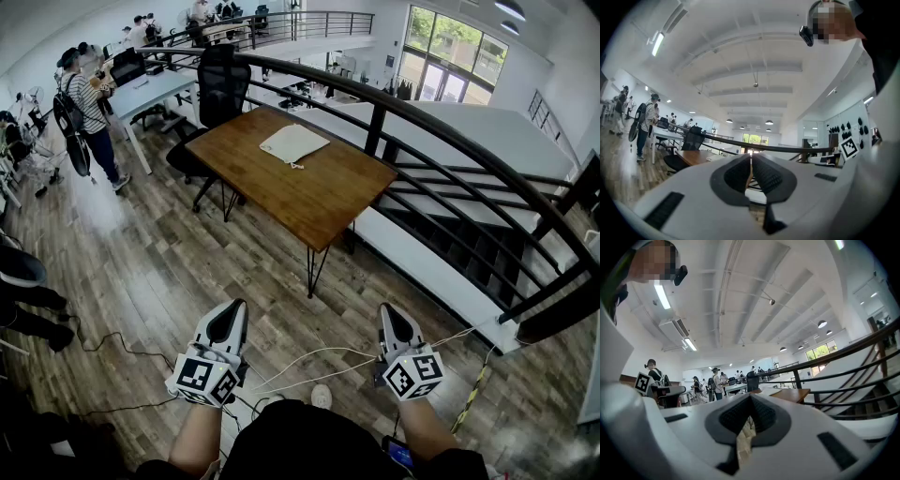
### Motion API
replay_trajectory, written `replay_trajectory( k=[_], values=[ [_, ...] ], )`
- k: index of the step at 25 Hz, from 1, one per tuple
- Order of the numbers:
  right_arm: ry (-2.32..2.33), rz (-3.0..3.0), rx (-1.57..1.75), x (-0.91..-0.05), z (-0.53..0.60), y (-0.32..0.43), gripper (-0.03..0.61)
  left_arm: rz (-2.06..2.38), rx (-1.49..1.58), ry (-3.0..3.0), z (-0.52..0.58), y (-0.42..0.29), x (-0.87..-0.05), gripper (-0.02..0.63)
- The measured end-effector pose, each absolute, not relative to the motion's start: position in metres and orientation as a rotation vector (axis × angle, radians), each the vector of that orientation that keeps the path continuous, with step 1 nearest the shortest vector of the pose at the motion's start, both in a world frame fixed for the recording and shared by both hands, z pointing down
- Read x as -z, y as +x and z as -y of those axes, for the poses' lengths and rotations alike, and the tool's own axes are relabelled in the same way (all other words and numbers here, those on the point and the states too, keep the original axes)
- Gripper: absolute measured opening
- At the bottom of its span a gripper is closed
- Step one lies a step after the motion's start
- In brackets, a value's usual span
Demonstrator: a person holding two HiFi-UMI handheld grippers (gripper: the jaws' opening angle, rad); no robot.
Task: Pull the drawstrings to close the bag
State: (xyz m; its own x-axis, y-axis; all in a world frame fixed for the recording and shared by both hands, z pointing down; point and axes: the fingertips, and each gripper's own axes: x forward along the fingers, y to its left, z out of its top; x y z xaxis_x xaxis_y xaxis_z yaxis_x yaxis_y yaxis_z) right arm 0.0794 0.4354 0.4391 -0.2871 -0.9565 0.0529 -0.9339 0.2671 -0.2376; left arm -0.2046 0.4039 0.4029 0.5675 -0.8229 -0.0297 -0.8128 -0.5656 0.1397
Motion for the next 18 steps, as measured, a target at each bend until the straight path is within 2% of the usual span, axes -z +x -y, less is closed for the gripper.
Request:
replay_trajectory(
  k=[18],
  values=[
    [-1.653,-2.471,0.301,-0.427,-0.415,0.086,-0.006,1.430,0.151,2.660,-0.401,-0.177,-0.398,0.021]
  ],
)
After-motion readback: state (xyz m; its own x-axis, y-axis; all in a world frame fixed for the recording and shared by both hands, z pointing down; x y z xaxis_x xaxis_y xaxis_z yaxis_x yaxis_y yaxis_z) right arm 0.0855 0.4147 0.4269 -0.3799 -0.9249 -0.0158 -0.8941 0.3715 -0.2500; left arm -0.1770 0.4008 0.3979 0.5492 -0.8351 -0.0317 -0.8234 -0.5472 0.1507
